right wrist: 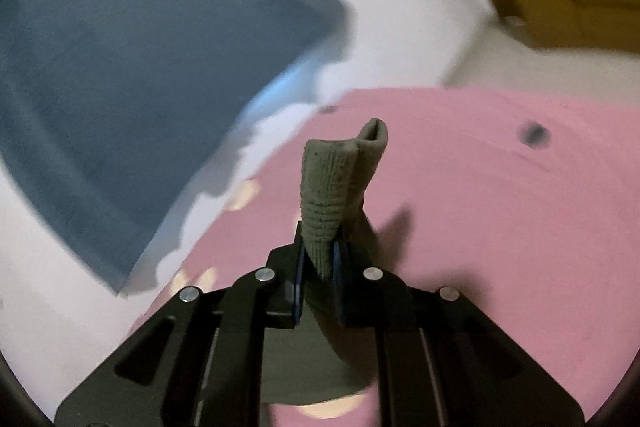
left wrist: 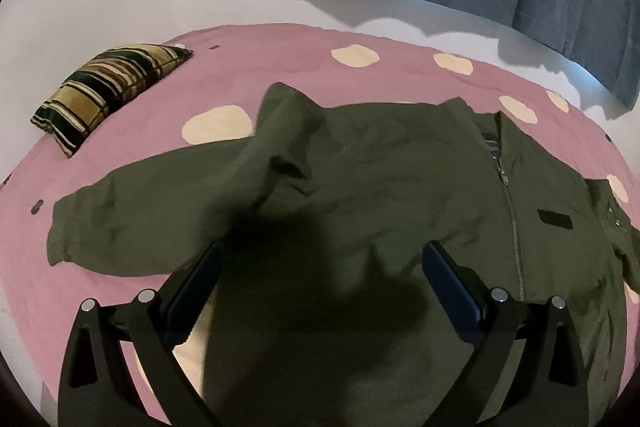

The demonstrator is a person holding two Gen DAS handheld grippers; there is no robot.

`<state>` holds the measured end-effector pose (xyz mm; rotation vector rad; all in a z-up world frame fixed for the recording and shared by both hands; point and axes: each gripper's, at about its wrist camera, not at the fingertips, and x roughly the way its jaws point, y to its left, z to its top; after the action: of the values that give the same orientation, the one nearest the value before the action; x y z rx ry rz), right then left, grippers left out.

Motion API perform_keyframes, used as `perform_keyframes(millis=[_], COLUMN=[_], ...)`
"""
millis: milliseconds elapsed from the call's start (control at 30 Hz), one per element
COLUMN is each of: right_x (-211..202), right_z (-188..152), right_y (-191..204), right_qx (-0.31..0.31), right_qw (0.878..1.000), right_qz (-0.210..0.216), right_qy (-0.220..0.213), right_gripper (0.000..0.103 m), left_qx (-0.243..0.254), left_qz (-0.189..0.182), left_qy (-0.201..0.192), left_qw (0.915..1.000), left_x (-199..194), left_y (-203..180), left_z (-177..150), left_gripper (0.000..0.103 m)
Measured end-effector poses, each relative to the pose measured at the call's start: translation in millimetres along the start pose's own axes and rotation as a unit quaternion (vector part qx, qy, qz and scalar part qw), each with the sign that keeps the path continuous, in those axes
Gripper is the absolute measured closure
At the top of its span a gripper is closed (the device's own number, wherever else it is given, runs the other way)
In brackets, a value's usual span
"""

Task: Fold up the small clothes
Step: 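Grasp the ribbed cuff of the jacket sleeve with the right gripper, then lift the sleeve cuff and fold it across the jacket body with the right gripper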

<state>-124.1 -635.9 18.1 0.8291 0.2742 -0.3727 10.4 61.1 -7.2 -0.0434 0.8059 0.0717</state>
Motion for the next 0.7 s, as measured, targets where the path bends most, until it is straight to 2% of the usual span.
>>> perform_keyframes(millis=[133,233,400,567,700], right_x=[2,14,40,57,76], right_z=[-14,-37,-84,-146,-191], right_y=[87,151,227,283,310], right_qx=[-0.082,-0.135,-0.191,-0.249,-0.276], right_qw=[0.995,0.987,0.971,0.95,0.936], right_qz=[0.049,0.086,0.124,0.143,0.148], right_qy=[0.006,0.029,0.075,0.119,0.159], right_gripper=[0.092,0.092,0.092,0.092,0.092], left_qx=[-0.003,-0.007,-0.018,-0.026,-0.038], left_qz=[0.003,0.006,0.009,0.006,0.003], left_qy=[-0.003,-0.007,-0.016,-0.026,-0.024], left_qw=[1.0,0.9999,0.9997,0.9993,0.999], left_x=[-1,-4,-8,-13,-13], left_y=[14,24,43,56,63], left_z=[1,1,6,7,8], left_gripper=[0.004,0.004,0.004,0.004,0.004])
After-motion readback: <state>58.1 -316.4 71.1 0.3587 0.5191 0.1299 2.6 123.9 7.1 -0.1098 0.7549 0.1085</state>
